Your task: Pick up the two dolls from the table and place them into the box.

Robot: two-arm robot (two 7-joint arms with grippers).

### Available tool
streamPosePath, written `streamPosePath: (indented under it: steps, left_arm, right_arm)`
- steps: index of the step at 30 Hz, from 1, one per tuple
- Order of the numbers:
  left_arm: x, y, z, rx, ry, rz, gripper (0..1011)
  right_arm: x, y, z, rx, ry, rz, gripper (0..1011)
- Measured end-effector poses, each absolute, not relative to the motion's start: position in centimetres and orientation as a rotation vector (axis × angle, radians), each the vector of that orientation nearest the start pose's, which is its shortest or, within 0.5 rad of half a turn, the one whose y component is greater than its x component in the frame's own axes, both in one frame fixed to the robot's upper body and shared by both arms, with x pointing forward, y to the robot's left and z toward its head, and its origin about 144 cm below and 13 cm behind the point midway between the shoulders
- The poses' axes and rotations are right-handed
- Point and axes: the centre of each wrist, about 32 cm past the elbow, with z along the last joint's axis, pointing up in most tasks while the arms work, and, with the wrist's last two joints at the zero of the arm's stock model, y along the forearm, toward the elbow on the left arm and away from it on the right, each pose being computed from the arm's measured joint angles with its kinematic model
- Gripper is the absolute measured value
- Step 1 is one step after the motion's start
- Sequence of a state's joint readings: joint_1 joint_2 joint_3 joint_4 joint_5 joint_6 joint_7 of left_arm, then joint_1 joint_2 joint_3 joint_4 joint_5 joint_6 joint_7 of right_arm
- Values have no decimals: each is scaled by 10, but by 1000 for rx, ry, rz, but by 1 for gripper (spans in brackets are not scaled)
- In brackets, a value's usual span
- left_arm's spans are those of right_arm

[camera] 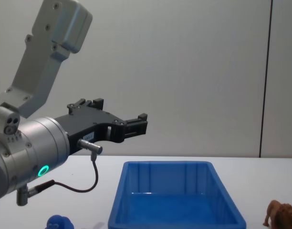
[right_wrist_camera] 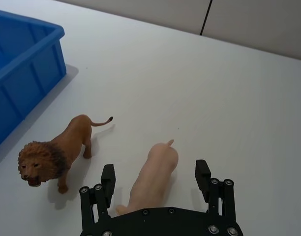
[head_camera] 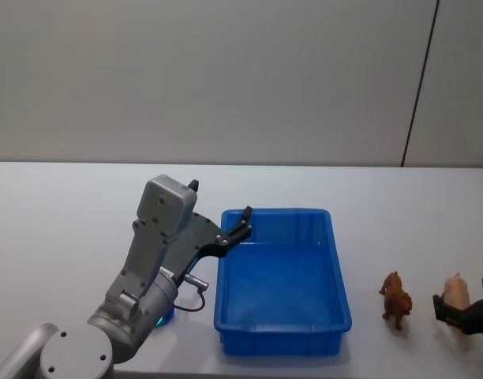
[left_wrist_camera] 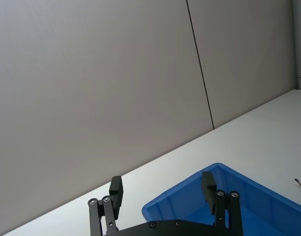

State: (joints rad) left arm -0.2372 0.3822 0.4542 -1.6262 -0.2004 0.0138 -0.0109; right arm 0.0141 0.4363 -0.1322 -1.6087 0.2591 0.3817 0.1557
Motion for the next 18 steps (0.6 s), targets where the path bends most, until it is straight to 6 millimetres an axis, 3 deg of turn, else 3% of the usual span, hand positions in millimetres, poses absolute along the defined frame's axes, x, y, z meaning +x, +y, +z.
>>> streamPosePath:
  steps: [8, 18]
  left_arm:
    - [492, 198, 1204, 61, -268, 1124, 1003]
    - [492, 198, 1204, 61, -268, 1124, 1003]
  right_arm:
    - [463, -307, 1160, -450, 213, -1275, 1001]
    - [467, -303, 1157, -467, 253, -1268, 756]
